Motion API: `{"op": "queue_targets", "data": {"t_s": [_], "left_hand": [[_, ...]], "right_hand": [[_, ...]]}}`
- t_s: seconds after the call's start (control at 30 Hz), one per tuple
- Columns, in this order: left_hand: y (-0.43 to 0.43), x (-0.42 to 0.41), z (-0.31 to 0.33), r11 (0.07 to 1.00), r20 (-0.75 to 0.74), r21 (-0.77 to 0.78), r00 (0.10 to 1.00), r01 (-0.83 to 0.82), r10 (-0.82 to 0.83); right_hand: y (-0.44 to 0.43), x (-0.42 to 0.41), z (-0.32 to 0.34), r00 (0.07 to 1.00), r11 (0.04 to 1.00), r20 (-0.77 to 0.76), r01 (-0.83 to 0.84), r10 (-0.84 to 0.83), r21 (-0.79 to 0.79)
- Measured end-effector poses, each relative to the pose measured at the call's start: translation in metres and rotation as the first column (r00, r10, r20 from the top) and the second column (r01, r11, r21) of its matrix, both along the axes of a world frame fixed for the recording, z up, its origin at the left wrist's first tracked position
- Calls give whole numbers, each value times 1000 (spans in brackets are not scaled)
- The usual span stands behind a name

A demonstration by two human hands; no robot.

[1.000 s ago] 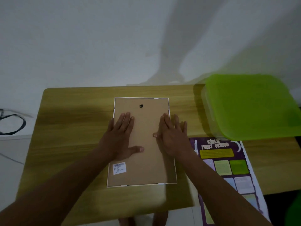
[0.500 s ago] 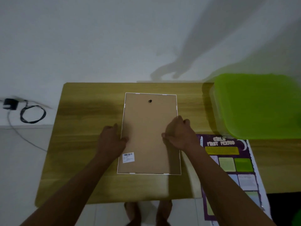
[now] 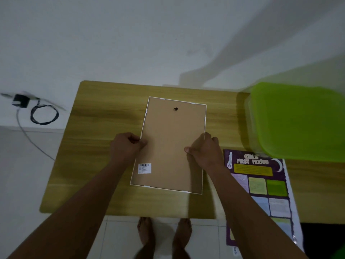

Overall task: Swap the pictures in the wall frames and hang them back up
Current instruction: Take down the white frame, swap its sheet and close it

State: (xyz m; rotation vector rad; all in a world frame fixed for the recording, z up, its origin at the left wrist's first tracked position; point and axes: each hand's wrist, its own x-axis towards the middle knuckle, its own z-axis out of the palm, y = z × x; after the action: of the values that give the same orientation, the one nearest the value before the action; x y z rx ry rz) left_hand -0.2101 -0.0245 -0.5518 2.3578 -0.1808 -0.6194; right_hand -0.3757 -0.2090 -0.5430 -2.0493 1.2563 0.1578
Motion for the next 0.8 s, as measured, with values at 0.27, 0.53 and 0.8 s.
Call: {"op": "queue_targets", "data": {"t_s": [0.27, 0.53, 0.8], "left_hand": [[-11, -4, 3, 988, 45, 147, 997, 58, -65], [-8, -13, 20, 965, -279, -218, 957, -147, 83], [32, -23, 63, 918, -425, -397, 885, 7, -190]], "right_hand": [[-1, 5, -3, 999, 998, 11, 41, -42, 50], [-12, 0, 4, 946, 965, 263, 128, -189, 230], [0, 1, 44, 907, 959, 344, 170, -243, 228]]}}
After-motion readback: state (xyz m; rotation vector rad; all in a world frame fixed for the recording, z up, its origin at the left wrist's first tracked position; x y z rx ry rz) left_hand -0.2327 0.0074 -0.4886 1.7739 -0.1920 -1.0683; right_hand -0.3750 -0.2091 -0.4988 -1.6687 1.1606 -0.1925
